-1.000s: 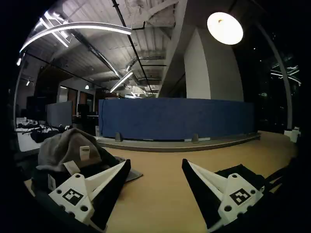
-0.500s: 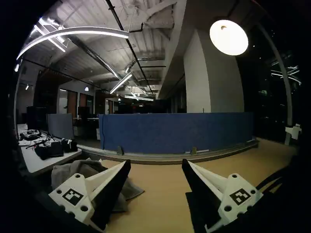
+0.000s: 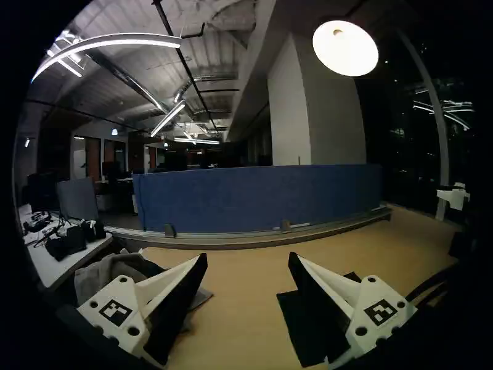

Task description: Fold towel

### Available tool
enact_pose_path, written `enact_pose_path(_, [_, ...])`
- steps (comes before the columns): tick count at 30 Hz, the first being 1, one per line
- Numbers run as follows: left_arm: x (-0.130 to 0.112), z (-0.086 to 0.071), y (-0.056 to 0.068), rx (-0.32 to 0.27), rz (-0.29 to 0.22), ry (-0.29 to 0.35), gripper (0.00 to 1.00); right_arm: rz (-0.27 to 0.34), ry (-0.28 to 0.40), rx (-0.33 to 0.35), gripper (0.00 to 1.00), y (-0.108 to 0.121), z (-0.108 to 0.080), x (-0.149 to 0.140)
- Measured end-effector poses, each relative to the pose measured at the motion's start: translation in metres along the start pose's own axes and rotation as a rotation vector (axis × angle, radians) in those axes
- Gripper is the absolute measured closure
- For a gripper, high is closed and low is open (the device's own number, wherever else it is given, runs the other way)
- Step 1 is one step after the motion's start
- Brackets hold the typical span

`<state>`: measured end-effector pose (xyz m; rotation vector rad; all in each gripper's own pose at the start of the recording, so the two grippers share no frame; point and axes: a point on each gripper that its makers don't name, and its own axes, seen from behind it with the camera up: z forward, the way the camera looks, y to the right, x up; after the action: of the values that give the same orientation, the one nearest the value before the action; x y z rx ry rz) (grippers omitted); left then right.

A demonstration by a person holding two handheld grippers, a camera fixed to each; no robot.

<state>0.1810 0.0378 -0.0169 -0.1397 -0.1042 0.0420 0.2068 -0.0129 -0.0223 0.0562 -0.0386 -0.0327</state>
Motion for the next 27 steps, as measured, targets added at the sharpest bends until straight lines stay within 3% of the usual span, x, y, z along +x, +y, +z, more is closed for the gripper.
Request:
enact_pose_path(8, [-0.012, -0.007, 0.032, -0.177, 0.043, -0.105, 0.02, -0.034, -0.096, 0.162, 0.00, -0.029, -0.005, -0.009])
enact_pose_path(14, [-0.035, -0.020, 0.068, -0.377, 0.115, -0.229, 0.02, -0.096, -0.265, 0.345, 0.00, -0.064, -0.022, -0.036])
enact_pose_path(17, [-0.048, -0.025, 0.078, -0.444, 0.142, -0.292, 0.02, -0.129, -0.340, 0.413, 0.00, -0.076, -0.030, -0.048])
enact_pose_path(21, [-0.052, -0.026, 0.084, -0.469, 0.155, -0.311, 0.02, -0.150, -0.371, 0.459, 0.00, -0.085, -0.035, -0.052])
enact_pose_path(27, [-0.055, -0.026, 0.092, -0.482, 0.170, -0.306, 0.02, -0.159, -0.392, 0.472, 0.00, -0.088, -0.036, -0.057])
